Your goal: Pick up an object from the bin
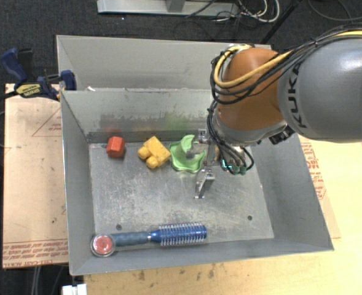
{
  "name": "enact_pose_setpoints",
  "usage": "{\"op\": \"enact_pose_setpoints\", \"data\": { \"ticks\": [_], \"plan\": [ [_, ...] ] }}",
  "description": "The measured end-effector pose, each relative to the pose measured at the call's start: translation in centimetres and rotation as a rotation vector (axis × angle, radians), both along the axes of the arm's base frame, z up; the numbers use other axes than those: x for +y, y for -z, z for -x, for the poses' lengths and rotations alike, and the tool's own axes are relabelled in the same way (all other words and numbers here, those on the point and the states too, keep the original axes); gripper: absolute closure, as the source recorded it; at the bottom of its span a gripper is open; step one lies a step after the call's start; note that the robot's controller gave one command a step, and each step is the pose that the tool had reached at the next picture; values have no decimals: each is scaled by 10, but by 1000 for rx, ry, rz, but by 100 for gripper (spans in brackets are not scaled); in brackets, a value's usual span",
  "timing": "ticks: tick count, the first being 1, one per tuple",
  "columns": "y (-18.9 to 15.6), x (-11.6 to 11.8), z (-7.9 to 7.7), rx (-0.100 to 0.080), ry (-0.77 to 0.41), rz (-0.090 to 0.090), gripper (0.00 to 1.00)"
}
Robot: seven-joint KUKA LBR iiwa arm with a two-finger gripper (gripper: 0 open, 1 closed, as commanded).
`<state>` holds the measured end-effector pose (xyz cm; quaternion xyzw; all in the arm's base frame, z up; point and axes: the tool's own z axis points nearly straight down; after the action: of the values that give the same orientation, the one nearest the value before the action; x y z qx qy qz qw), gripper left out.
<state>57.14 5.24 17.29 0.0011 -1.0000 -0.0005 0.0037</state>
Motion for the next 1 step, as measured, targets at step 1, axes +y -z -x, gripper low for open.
{"op": "enact_pose_setpoints", "data": {
  "ticks": [1],
  "plan": [
    [12, 49, 81, 1, 67, -1, 0]
  ]
}}
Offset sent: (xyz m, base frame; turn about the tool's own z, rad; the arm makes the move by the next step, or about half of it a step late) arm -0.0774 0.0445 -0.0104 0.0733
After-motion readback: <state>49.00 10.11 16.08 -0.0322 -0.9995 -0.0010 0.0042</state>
